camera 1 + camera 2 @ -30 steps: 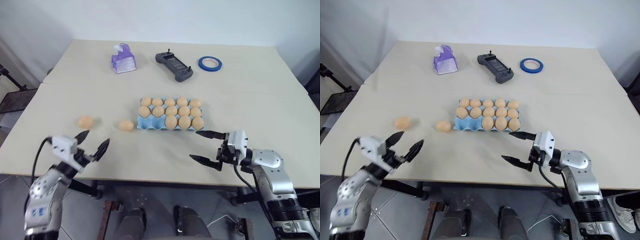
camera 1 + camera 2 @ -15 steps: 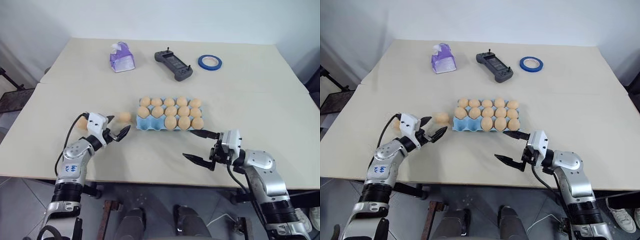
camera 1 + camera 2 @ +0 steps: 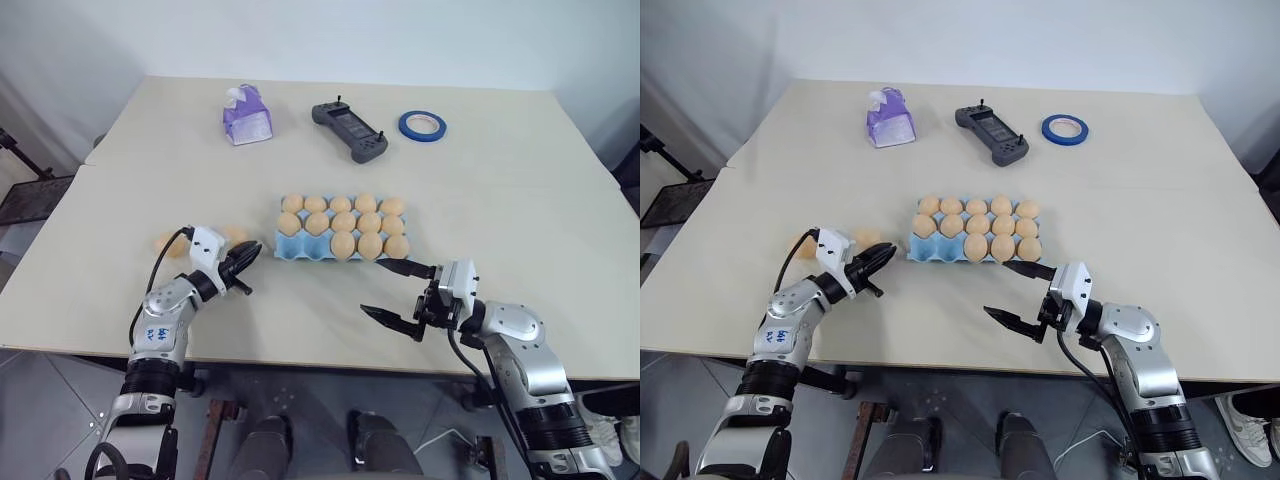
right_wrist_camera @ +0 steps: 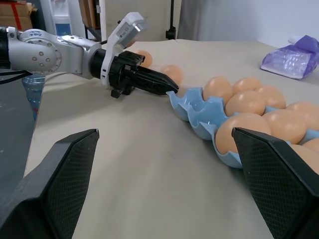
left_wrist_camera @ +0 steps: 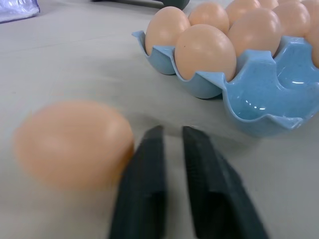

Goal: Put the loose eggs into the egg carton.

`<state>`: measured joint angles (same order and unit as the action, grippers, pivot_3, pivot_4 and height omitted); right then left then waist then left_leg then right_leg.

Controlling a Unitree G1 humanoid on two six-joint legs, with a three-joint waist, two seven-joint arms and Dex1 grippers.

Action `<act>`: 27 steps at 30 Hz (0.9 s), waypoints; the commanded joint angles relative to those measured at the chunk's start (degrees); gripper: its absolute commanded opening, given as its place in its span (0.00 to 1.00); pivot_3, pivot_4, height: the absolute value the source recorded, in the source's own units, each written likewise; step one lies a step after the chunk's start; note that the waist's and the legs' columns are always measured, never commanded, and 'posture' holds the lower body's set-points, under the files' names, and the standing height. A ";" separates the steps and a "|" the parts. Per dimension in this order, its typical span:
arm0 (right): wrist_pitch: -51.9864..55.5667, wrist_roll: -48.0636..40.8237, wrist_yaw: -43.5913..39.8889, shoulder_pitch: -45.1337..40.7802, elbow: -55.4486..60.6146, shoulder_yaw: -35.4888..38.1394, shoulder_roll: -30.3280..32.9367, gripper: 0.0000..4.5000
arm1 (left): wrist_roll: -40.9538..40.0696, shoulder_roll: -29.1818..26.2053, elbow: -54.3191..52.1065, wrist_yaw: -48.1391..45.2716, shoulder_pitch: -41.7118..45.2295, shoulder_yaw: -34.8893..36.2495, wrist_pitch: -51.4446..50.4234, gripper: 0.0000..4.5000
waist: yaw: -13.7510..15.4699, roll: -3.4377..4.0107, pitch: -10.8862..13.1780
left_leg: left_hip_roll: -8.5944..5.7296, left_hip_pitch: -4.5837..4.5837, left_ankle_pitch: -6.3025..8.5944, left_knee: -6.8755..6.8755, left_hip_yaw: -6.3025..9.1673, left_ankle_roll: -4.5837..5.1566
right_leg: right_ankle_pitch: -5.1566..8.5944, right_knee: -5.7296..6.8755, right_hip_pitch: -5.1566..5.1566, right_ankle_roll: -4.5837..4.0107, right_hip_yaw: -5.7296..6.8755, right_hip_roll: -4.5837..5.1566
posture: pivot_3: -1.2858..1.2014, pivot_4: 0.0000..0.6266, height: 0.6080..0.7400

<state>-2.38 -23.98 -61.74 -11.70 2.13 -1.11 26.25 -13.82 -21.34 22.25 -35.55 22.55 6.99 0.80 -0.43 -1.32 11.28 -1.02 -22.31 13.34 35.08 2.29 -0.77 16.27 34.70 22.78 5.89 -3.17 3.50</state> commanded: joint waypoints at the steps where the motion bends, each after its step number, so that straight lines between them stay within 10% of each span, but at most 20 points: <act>1: -0.84 -0.28 -0.13 0.53 0.90 0.42 0.27 1.00 | -2.78 -0.47 -9.66 -2.90 -6.80 -0.11 -0.85 0.28 | -0.36 0.00 0.00 | 0.01 0.00 0.01 -0.02 0.00 -0.01 | 0.00 -0.01 0.00 0.00 -0.01 0.00 | 0.52 0.24 1.00; 11: -0.99 -0.13 -1.18 0.95 0.39 -0.28 0.34 1.00 | -2.22 3.63 -20.22 5.70 -10.39 2.79 1.65 0.98 | 0.40 0.00 0.00 | 0.10 0.00 0.14 0.00 0.03 -0.20 | 0.14 -0.07 -0.07 -0.32 0.05 0.01 | 0.52 0.24 1.00; 27: -0.66 0.30 -1.18 0.07 0.19 -0.74 0.27 1.00 | 2.06 4.20 -1.45 10.87 3.66 1.21 1.57 1.00 | 0.39 -0.01 0.00 | 0.04 0.00 -0.05 0.09 -0.01 0.04 | -0.04 0.01 -0.06 0.04 0.50 -0.06 | 0.52 0.24 1.00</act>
<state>-2.45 -23.13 -62.89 -11.86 1.33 -2.47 26.26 -11.40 -17.08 21.46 -24.19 25.56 7.74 -0.01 -0.04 -1.32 11.29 -0.99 -22.32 13.29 35.16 2.28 -0.73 16.23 34.71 22.73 5.93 -2.65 3.46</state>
